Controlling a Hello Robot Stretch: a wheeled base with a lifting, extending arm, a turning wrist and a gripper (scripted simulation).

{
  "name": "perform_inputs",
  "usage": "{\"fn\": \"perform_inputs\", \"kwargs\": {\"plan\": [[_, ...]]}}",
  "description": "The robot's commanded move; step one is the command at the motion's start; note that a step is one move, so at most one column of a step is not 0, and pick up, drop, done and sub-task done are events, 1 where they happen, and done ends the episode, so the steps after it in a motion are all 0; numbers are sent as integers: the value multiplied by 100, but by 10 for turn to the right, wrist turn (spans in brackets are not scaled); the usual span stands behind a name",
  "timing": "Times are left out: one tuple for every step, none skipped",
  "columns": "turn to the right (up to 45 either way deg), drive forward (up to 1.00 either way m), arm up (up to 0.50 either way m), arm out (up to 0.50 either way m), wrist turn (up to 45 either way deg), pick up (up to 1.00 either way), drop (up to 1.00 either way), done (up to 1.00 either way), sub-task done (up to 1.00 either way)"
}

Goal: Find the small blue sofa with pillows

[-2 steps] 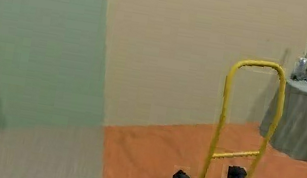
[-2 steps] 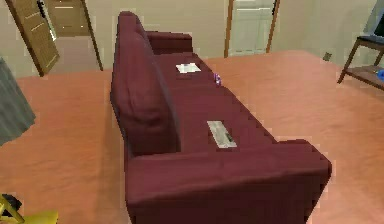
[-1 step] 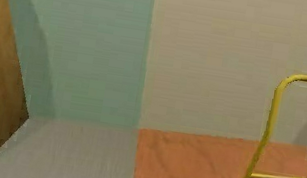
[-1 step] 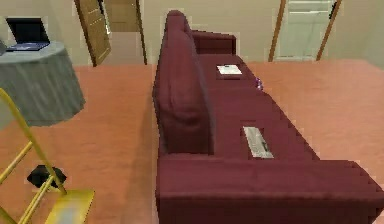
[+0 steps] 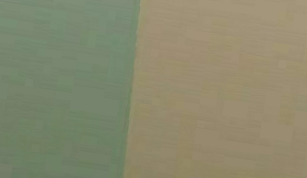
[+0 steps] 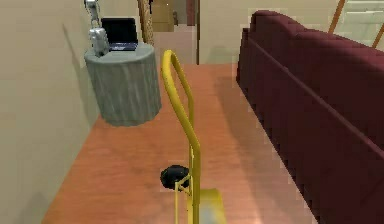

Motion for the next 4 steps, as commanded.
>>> {"fn": "perform_inputs", "kwargs": {"plan": [[-30, 0, 0, 0, 0, 0, 0, 0, 0], [0, 30, 0, 0, 0, 0, 0, 0, 0], [450, 0, 0, 0, 0, 0, 0, 0, 0], [180, 0, 0, 0, 0, 0, 0, 0, 0]]}}
